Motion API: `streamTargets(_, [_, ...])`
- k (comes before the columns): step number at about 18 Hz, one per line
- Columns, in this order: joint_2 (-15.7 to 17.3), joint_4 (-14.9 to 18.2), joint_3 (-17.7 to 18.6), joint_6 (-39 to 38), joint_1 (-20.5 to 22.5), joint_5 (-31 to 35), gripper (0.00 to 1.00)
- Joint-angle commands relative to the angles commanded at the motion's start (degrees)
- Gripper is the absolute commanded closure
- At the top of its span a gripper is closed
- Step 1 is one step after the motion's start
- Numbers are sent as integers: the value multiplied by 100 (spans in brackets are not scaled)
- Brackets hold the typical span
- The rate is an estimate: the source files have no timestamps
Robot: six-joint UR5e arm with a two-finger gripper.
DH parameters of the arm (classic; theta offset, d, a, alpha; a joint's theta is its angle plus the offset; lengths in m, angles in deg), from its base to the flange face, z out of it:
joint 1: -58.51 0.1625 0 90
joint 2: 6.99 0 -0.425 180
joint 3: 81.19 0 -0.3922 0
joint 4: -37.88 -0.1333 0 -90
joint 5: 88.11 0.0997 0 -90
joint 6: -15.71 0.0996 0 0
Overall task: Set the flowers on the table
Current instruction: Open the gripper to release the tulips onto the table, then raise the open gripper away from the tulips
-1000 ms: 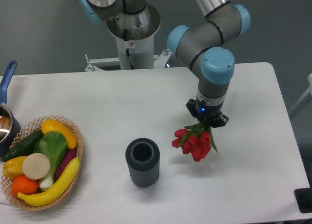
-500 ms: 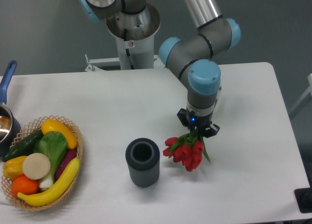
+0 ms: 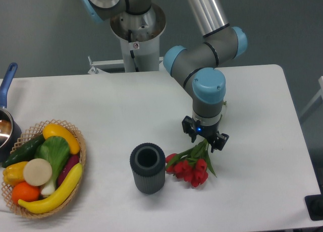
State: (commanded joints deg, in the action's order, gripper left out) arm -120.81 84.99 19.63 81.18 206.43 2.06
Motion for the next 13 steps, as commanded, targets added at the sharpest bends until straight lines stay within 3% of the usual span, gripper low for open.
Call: streamTargets(13, [369, 26, 88, 289, 650, -114, 0])
